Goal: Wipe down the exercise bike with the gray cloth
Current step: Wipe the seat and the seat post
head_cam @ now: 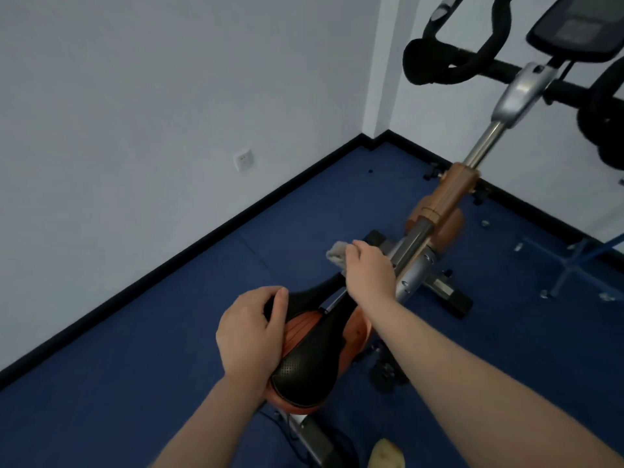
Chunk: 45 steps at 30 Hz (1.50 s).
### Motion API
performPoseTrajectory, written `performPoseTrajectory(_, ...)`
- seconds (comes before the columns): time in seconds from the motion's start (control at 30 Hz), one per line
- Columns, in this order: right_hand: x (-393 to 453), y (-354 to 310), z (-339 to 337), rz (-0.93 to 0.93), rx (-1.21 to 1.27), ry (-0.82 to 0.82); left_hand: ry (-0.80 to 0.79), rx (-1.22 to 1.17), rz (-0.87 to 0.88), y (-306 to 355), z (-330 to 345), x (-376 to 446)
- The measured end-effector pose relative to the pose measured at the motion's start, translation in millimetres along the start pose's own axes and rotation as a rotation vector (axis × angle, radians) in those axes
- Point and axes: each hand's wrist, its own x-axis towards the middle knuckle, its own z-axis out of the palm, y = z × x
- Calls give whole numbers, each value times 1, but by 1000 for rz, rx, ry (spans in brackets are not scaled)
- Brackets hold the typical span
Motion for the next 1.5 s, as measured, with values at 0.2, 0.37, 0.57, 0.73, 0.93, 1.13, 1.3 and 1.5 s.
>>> performPoseTrajectory(0.2, -45, 22, 20, -160, -72, 118, -13, 3, -10, -1, -1, -1)
performPoseTrajectory(0.37, 1, 7, -5, 117, 220, -61, -100, 30, 67, 3, -6, -1)
performPoseTrajectory(0.57, -81, 11, 43, 305, 537, 49, -304, 190, 331, -12, -12, 7)
performPoseTrajectory(0.73, -52, -6, 22, 398, 660, 120, -322, 86, 410, -15, -15, 10)
performPoseTrajectory(0.93, -164, 1, 49, 205, 234, 58, -319, 20, 476, -20, -13, 12)
performPoseTrajectory(1.13, -131, -23, 38, 367, 301, 40, -350, 13, 452, -24, -12, 17)
performPoseTrajectory(1.3, -214, -22, 71, 162, 255, 170, -430, -25, 449, -32, -9, 34)
performPoseTrajectory(1.5, -142, -27, 35, 396, 398, 19, -450, -104, 408, -31, -8, 33)
